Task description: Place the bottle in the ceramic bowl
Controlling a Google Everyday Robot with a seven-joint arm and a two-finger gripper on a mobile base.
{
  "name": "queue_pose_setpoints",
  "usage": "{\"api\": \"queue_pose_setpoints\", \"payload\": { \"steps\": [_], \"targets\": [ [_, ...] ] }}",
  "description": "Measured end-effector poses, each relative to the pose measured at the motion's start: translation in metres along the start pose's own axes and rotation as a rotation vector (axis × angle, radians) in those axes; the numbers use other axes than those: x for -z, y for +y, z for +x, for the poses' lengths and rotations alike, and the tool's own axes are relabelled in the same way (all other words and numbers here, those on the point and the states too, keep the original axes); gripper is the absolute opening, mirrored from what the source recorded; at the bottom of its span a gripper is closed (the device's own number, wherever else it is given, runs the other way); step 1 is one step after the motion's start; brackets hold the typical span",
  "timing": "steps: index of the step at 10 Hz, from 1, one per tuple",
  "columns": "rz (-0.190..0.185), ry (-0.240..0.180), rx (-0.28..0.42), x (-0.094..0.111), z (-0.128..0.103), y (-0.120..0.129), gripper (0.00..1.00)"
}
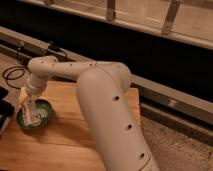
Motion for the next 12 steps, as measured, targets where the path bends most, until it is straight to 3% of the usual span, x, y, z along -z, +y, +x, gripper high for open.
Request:
{"api": "queue_pose_setpoints", "payload": {
  "steps": [6,8,12],
  "targets": [
    [0.001,-0.001,-0.003,0.0007,0.0005,-0.0023,0.72],
    [0.0,0.0,-0.002,0.0001,0.0005,-0.0013,0.8],
    [-0.001,0.0,-0.001,-0.0002,0.0004,-0.0006,0.8]
  ]
}}
